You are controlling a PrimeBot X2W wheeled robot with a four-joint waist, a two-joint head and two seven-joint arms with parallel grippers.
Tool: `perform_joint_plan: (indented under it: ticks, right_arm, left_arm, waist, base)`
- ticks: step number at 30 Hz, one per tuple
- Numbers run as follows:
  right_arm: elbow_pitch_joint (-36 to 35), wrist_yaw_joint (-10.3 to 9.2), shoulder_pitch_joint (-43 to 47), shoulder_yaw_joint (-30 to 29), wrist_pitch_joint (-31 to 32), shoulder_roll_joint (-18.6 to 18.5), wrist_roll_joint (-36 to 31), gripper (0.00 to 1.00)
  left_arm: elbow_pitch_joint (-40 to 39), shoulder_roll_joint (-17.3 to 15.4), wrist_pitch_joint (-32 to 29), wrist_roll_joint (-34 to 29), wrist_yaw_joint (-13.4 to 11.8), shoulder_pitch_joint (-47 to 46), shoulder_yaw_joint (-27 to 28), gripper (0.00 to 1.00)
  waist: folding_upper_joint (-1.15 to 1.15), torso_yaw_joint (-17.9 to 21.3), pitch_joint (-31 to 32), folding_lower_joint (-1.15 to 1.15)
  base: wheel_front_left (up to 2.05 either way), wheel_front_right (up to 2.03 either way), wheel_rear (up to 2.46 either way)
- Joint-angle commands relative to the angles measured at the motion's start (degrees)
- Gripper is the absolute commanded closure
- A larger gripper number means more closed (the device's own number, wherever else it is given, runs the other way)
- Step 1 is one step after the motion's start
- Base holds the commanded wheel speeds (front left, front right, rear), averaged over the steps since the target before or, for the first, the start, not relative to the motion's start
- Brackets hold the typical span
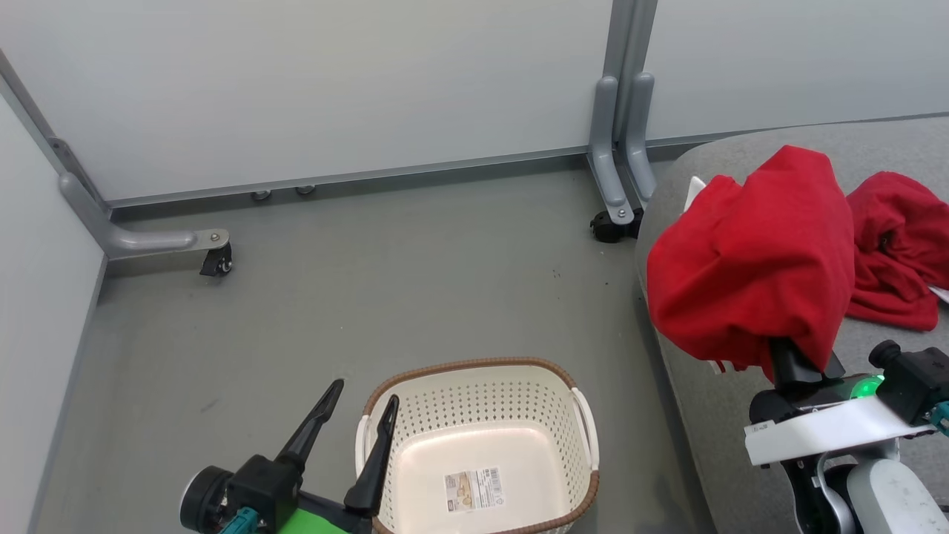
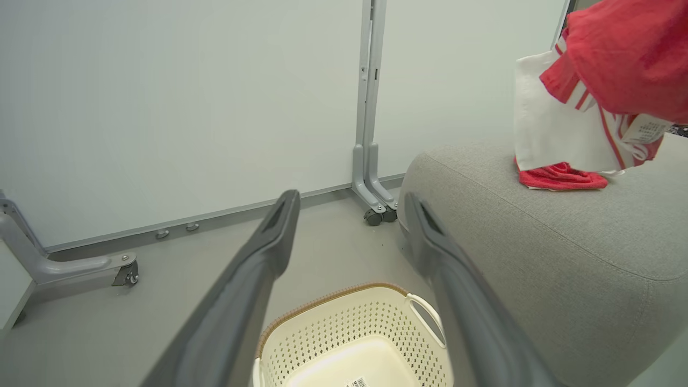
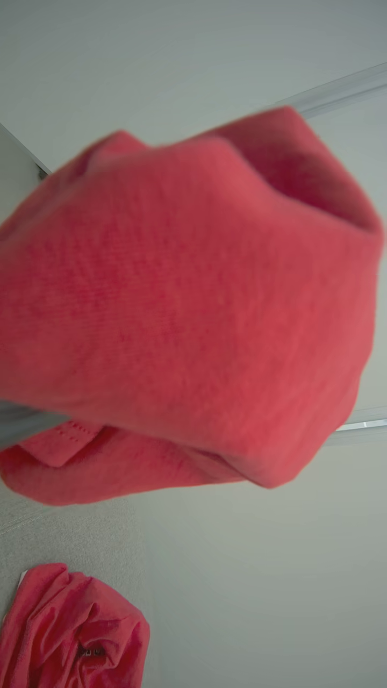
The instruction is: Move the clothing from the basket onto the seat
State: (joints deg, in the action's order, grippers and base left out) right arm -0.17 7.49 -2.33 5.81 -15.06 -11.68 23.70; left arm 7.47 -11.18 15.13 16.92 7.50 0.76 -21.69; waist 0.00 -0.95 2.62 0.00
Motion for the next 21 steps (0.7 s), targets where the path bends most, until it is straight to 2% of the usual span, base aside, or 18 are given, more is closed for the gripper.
perform_joint_plan:
  ticks: [1,10,21]
  right_arm:
    - [-0.3,0.00,0.8,-0.5,-0.2,0.2,-0.3,1.00]
    - [-0.5,0.00,1.4,-1.4,-0.2,1.1,-0.4,1.00]
    - [0.0,0.00,3.0,-2.6,-0.2,2.3,-0.5,1.00]
  left_arm:
    - [0.2,0.4,0.0,-0.3,0.0,1.1,0.6,0.00]
    - [2.0,2.1,0.0,-0.5,0.0,2.8,3.4,0.00]
    - [6.4,6.9,0.0,-3.3,0.0,6.2,17.9,0.00]
  waist:
    - [0.00,-0.1,0.0,0.00]
    - [0.00,-0.4,0.3,0.00]
    - [0.00,-1.9,0.6,0.00]
  base:
    - [0.00,0.00,0.00]
    - [0.00,0.00,0.00]
    - [0.00,0.00,0.00]
